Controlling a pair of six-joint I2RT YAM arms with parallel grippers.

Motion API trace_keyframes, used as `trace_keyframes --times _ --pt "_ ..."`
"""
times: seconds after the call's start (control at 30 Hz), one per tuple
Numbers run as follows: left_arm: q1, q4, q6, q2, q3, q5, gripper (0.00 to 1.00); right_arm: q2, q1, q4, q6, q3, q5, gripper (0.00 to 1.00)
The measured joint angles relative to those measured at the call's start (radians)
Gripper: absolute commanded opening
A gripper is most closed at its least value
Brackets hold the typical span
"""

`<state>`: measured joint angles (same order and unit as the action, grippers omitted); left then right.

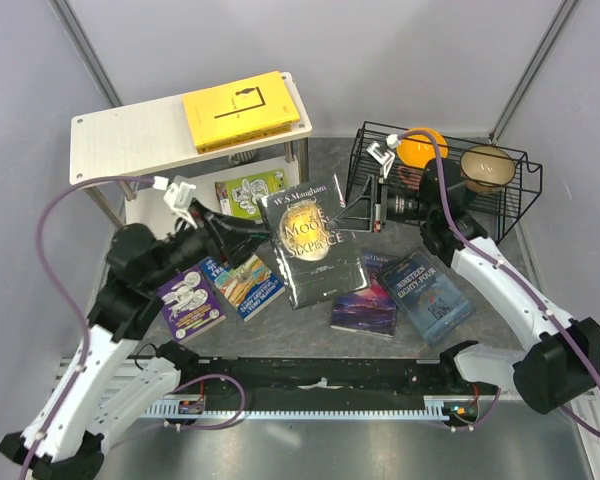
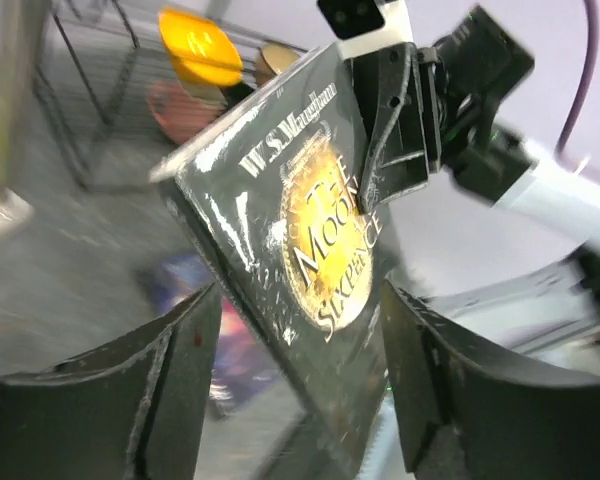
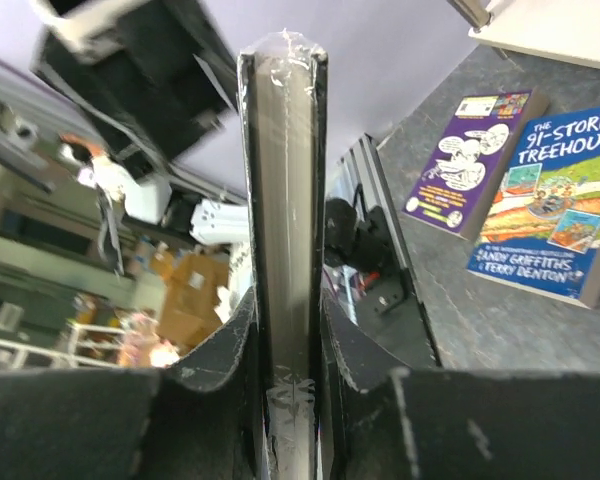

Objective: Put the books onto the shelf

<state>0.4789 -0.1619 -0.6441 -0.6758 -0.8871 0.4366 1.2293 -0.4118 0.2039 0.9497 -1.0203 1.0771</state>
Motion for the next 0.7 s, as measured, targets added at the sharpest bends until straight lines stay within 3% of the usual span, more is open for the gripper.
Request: trace_keyframes --times 0.13,0.3,0.4,0.57,0.7 --pt "0.0 -0.146 0.455 0.121 -0.089 0.027 0.86 -0.025 0.014 -0.105 -0.141 -0.017 0.058 0.0" --pt "0.001 -0.219 1.051 0.368 0.018 0.128 0.91 -0.018 0.014 -0.291 -0.301 -0.04 0.11 0.0" --pt "0.001 -0.259 1.333 0.381 0.083 0.2 0.93 -0.008 0.014 -0.362 -0.357 -0.058 0.126 0.0" --pt "0.003 -0.312 1.639 0.301 0.109 0.3 0.95 0.021 -0.014 -0.417 -0.388 -0.062 0.138 0.0" --pt "0.043 -0.302 1.765 0.275 0.109 0.319 0.96 0.047 -0.052 -0.384 -0.341 -0.058 0.144 0.0"
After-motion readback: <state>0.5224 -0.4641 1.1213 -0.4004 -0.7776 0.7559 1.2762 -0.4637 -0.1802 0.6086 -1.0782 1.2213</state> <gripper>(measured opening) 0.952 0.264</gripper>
